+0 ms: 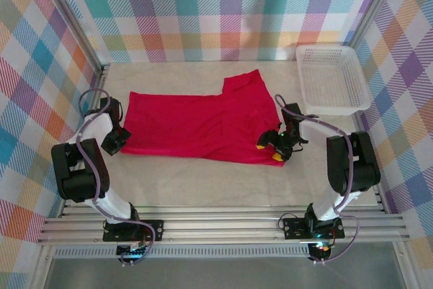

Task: Fold the inside-out t-shirt

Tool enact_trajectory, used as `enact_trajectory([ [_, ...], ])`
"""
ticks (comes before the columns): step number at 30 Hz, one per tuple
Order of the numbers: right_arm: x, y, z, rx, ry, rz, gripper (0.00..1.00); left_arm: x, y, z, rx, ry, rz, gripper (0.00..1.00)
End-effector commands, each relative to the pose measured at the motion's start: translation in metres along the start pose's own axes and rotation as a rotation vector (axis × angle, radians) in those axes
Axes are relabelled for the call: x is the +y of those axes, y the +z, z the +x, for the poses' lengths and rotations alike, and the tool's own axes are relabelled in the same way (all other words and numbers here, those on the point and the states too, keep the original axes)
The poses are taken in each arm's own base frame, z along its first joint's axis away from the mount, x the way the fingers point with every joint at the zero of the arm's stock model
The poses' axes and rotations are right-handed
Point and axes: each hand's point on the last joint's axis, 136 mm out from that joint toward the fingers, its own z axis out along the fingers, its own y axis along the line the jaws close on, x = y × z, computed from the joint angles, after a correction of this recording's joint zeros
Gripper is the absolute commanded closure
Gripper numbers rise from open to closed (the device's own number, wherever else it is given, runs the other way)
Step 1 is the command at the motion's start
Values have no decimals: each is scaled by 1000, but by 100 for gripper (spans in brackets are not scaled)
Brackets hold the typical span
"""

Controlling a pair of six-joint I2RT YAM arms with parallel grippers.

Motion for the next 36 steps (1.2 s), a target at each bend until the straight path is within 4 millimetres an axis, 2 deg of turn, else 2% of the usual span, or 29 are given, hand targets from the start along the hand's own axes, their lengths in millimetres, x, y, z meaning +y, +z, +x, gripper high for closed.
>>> enact_trajectory([
  [1,-58,-3,16,26,23,216,25,22,1,-5,-11,-8,-93,100],
  [5,-65,-7,18,32,13,238,25,25,-2,-6,-26,-10,-97,100],
  [9,-62,-8,21,40,8,224,25,27,-4,-3,-23,-11,-88,100],
  [13,-55,-23,25,35,-25,213,25,27,-1,4,-12,-8,-84,100],
  [15,-44,-35,25,22,-50,180,25,22,0,11,15,5,-64,100],
  [17,-21,-51,22,6,-79,115,23,13,-3,17,27,24,-30,81],
  [20,18,-74,12,-49,-118,11,23,3,-18,15,-8,38,20,52],
  [22,43,-85,1,-94,-146,-55,22,-4,-35,9,-46,42,54,40],
  [24,67,-89,-13,-123,-157,-114,22,-14,-55,1,-96,70,78,36],
  [26,93,-87,-29,-141,-173,-163,22,-34,-79,-6,-154,113,119,36],
  [27,107,-82,-38,-146,-182,-185,22,-51,-91,-8,-186,147,157,36],
  [28,120,-76,-49,-146,-180,-212,22,-74,-102,-7,-210,194,217,36],
  [30,142,-59,-68,-121,-162,-258,23,-122,-111,4,-197,285,334,35],
  [31,148,-47,-77,-102,-146,-263,23,-147,-111,12,-162,326,391,34],
  [33,147,-25,-88,-66,-105,-247,23,-185,-100,29,-75,385,445,36],
  [35,133,-4,-92,-52,-65,-199,24,-206,-79,37,-29,425,408,37],
  [36,126,2,-91,-49,-55,-180,23,-209,-70,40,-23,433,390,37],
])
